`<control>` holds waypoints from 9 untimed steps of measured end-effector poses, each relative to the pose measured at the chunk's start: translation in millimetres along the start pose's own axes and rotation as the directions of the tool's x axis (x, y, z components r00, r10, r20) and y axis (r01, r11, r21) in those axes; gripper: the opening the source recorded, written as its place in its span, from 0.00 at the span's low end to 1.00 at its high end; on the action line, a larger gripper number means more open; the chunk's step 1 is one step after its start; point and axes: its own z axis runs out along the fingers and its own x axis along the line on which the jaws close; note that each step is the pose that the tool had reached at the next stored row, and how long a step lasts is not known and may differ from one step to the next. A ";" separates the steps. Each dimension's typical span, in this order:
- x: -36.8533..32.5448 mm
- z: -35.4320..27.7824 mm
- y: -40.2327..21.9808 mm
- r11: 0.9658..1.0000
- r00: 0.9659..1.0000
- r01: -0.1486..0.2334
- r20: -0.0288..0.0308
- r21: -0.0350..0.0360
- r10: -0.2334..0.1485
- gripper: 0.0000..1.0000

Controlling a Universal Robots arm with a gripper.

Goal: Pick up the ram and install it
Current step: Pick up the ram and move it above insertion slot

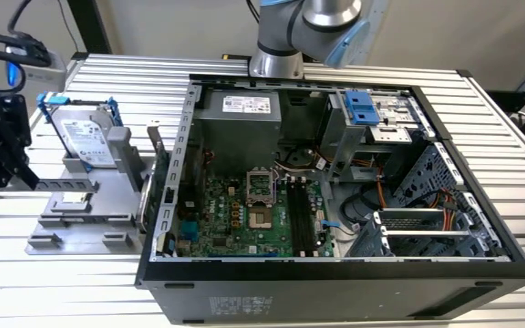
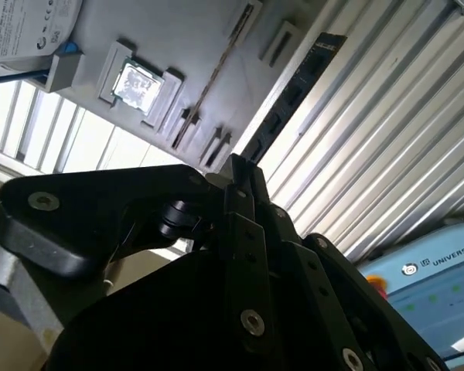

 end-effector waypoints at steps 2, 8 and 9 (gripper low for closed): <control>-0.5 -7.3 -0.1 1.000 1.000 0.000 0.000 0.000 0.000 0.00; -2.3 -33.6 0.0 1.000 1.000 0.000 0.000 0.000 0.000 0.00; -2.5 -37.7 0.0 1.000 1.000 0.000 0.000 0.000 0.000 0.00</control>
